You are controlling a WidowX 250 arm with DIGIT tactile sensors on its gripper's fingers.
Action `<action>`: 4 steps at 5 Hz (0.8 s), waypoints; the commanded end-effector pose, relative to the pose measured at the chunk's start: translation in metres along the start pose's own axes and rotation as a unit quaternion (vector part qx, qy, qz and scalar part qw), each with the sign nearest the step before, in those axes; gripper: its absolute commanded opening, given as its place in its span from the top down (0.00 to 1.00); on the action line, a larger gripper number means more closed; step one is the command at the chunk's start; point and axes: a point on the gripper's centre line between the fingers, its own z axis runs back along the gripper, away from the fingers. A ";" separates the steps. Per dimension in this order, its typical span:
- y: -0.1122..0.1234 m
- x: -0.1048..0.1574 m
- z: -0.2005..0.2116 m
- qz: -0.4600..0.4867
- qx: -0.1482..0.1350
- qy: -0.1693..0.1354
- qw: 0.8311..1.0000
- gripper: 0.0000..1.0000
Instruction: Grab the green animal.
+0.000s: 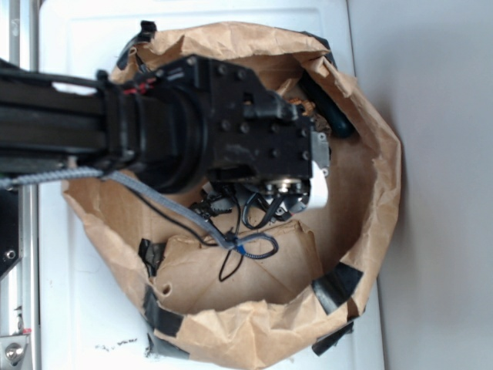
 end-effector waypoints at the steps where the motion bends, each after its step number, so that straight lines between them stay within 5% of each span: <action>1: -0.050 -0.023 0.059 -0.014 -0.003 -0.060 0.998 1.00; 2: -0.083 -0.031 0.113 0.077 -0.042 -0.072 0.994 1.00; 4: -0.073 -0.049 0.171 0.216 -0.017 -0.127 0.968 1.00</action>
